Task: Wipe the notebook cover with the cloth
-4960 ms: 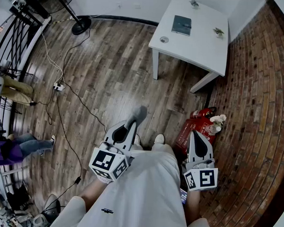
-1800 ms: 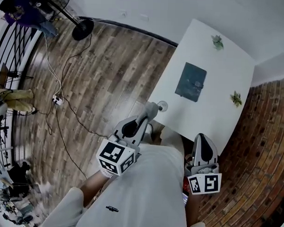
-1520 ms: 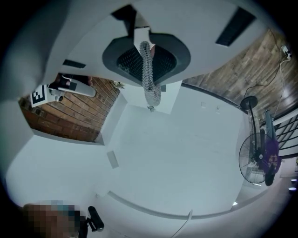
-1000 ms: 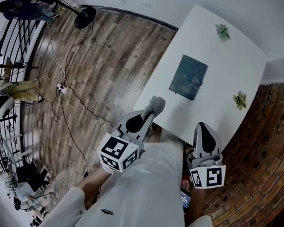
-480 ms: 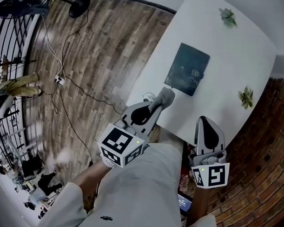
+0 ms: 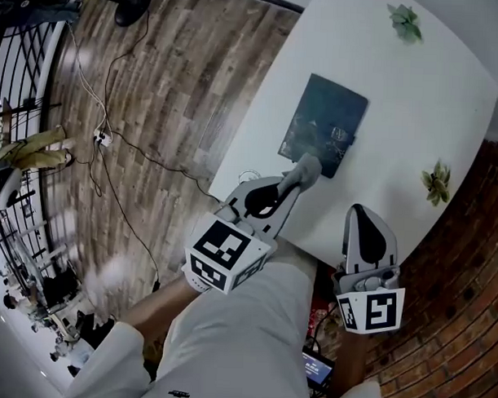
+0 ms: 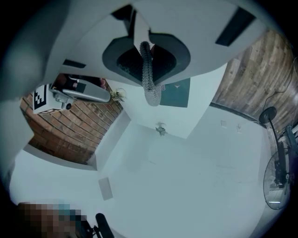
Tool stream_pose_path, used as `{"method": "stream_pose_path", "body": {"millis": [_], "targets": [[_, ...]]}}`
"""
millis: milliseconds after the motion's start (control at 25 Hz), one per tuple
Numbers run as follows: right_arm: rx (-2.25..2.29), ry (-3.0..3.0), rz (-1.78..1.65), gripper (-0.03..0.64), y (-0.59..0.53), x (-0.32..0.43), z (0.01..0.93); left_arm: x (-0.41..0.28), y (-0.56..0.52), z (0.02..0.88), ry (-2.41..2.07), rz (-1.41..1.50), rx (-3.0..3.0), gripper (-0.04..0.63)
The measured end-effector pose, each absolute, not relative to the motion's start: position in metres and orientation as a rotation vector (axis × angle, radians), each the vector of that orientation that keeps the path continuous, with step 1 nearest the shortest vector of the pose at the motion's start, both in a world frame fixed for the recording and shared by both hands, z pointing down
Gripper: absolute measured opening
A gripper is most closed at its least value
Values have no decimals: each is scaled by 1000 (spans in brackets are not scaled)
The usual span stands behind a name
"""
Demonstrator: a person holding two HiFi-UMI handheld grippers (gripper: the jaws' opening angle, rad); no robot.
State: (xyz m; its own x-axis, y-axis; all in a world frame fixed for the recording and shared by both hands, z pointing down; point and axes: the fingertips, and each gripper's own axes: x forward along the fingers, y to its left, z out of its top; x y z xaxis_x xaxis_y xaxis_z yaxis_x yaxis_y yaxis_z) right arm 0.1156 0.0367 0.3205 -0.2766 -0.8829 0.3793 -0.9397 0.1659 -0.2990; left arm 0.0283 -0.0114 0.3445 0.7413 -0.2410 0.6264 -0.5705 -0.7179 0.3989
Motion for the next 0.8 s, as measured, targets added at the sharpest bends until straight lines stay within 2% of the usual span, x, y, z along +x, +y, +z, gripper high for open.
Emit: {"method": "stream_pose_path", "body": {"millis": [800], "targets": [[1778, -2263, 834, 5, 32, 130, 369, 81, 0, 439, -458, 798, 2205, 29]]}}
